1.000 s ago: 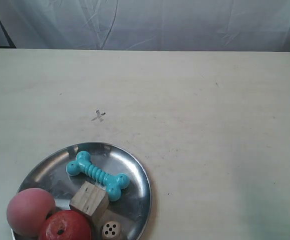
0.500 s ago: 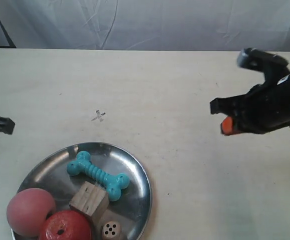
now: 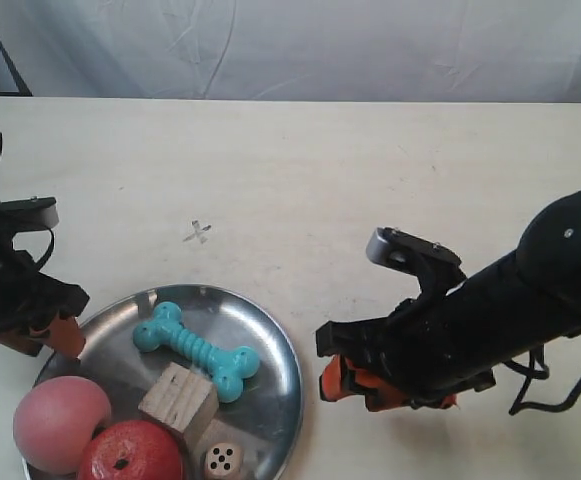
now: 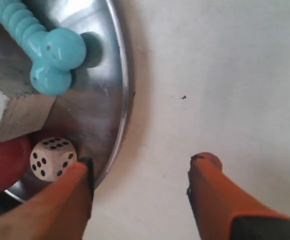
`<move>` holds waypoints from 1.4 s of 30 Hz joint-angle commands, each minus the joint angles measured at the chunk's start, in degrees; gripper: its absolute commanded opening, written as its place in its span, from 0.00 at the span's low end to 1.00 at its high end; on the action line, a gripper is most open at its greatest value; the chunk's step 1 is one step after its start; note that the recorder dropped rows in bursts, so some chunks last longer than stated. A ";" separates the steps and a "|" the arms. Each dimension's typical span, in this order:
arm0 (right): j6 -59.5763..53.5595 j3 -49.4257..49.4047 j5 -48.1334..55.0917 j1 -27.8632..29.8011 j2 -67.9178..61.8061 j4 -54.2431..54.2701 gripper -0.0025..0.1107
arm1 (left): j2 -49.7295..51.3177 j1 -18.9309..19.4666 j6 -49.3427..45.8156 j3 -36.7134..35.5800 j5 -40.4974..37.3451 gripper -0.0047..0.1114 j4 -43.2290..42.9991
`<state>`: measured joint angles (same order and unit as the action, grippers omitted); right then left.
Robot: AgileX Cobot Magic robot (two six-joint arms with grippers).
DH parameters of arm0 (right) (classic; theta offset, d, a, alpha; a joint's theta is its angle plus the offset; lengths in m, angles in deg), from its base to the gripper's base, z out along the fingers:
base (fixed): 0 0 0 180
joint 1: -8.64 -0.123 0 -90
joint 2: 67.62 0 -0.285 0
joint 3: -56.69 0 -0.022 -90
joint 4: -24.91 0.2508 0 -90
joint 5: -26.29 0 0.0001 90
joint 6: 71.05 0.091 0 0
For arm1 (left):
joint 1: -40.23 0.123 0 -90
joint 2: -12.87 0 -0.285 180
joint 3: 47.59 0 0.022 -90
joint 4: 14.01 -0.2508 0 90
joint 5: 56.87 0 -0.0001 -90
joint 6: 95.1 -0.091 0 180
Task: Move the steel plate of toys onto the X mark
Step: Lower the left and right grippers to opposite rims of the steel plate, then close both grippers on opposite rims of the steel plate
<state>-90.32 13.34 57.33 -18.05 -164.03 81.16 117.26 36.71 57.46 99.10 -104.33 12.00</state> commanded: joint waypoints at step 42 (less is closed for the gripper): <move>-18.68 -1.58 -11.30 -12.75 -11.83 33.72 0.51 | 3.36 -0.03 -3.55 0.21 2.14 0.47 3.35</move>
<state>-106.51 12.18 46.28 -30.77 -174.39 112.57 120.63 36.71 54.26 99.12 -102.11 16.04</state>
